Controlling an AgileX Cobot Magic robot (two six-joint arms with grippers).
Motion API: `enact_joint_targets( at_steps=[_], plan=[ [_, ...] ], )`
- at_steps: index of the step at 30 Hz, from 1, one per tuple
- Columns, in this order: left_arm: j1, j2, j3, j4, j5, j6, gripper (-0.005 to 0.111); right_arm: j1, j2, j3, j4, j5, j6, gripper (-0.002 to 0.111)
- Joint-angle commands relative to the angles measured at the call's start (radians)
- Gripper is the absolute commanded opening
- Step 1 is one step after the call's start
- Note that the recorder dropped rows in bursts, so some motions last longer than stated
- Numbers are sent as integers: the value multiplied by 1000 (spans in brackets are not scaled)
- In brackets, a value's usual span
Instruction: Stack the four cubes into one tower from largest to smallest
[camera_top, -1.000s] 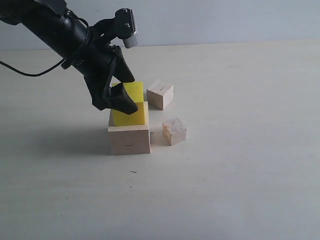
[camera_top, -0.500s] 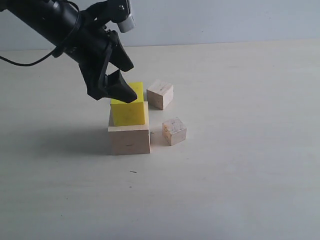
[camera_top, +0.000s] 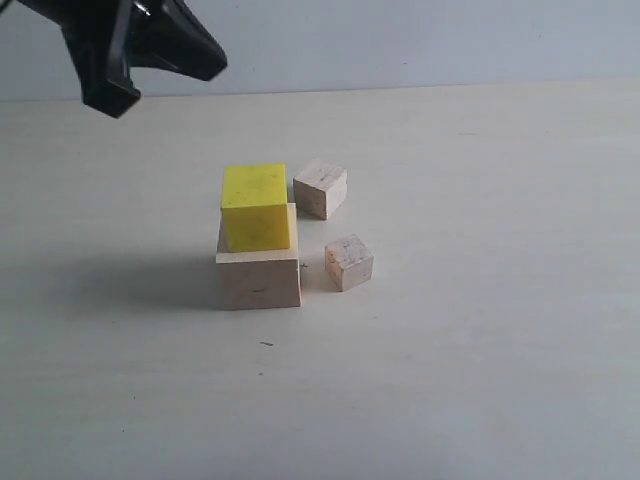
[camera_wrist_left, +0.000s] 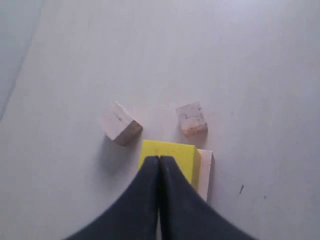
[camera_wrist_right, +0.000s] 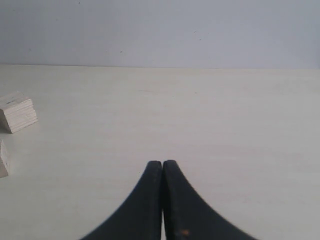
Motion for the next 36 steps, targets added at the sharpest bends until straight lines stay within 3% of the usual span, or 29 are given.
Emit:
enact_joint_targets(
  at_steps=[1,8,12,17,23,30,36],
  plan=[
    [2,-107,2,76,24,-163,0,0,-6,4,-4,-4,0,0],
    [2,-270,4,78,101,-275,0,0,-6,4,-4,-4,0,0],
    [2,-390,54,78,71,-347,0,0,-6,4,-4,-4,0,0],
    [2,-552,223,123,-90,-501,0,0,-6,4,-4,-4,0,0],
    [2,-732,469,283,-240,-757,0,0,-6,4,-4,-4,0,0],
    [2,-849,756,283,-405,-769,0,0,-6,4,-4,-4,0,0],
    [2,-854,848,274,-529,-824,0,0,-6,4,-4,-4,0,0]
  ],
)
